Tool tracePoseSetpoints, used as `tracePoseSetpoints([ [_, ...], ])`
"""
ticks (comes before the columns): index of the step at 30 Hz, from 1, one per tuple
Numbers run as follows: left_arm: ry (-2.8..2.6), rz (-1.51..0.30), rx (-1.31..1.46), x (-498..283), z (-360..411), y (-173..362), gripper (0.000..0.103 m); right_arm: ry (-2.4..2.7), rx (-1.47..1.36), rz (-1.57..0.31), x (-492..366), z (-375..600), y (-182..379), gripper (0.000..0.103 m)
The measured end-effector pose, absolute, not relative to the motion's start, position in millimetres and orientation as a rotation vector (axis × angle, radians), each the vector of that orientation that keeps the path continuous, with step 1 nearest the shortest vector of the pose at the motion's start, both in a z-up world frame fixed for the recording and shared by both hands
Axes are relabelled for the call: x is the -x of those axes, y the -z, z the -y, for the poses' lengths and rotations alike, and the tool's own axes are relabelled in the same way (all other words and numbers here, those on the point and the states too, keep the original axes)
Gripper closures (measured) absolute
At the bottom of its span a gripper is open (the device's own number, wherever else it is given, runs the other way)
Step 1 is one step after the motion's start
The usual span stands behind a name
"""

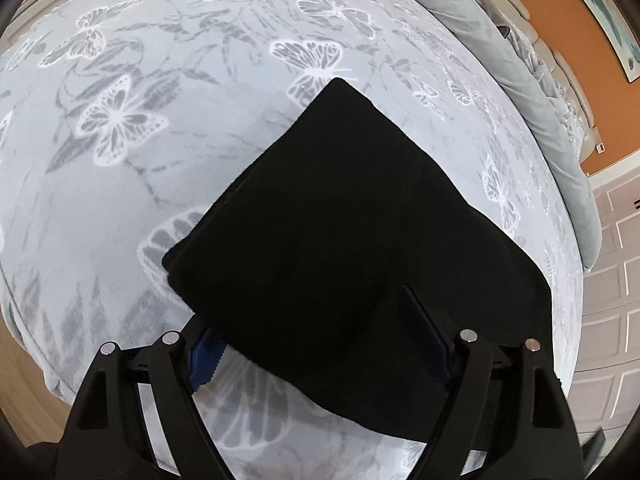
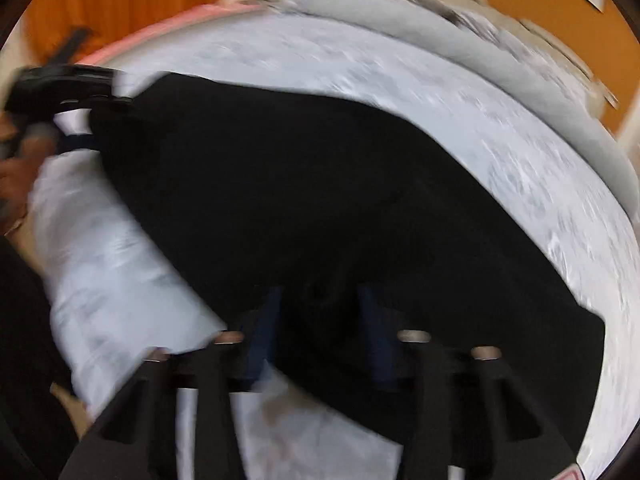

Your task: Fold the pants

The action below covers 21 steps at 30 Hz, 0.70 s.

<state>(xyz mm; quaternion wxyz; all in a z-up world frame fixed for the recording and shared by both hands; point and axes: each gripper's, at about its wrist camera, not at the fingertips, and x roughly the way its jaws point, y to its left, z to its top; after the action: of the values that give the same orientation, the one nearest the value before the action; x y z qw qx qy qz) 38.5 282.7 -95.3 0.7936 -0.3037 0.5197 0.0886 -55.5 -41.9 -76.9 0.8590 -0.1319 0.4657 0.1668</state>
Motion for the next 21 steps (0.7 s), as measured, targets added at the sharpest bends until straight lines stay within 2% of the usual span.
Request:
tracePoseSetpoints([
  [1, -0.187, -1.119, 0.653, -38, -284, 95, 0.025, -0.334, 0.232, -0.976, 51, 49, 78, 0.085],
  [9, -0.177, -1.121, 0.652, -37, -284, 96, 0.025, -0.381, 0.021, -0.865, 44, 61, 27, 0.09],
  [13, -0.197, -1.122, 0.616, -39, -279, 95, 0.024, -0.387, 0.128, -0.999, 25, 34, 81, 0.078],
  [15, -0.2, -1.12, 0.618, -39, -279, 95, 0.024, -0.407, 0.128, -0.986, 31, 33, 64, 0.069],
  [17, -0.194, -1.113, 0.639, -38, -281, 94, 0.026, -0.424, 0.084, -0.919, 37, 47, 37, 0.054],
  [18, -0.198, -1.103, 0.655, -37, -284, 93, 0.036, -0.401, 0.065, -0.869, 41, 58, 26, 0.035],
  [19, -0.204, -1.094, 0.661, -36, -285, 92, 0.051, -0.361, 0.05, -0.824, 45, 72, 16, 0.027],
  [20, -0.205, -1.089, 0.654, -36, -285, 90, 0.057, -0.306, 0.03, -0.789, 47, 91, 7, 0.027],
  [21, -0.191, -1.083, 0.649, -37, -284, 88, 0.069, -0.258, 0.005, -0.78, 46, 109, 4, 0.027],
])
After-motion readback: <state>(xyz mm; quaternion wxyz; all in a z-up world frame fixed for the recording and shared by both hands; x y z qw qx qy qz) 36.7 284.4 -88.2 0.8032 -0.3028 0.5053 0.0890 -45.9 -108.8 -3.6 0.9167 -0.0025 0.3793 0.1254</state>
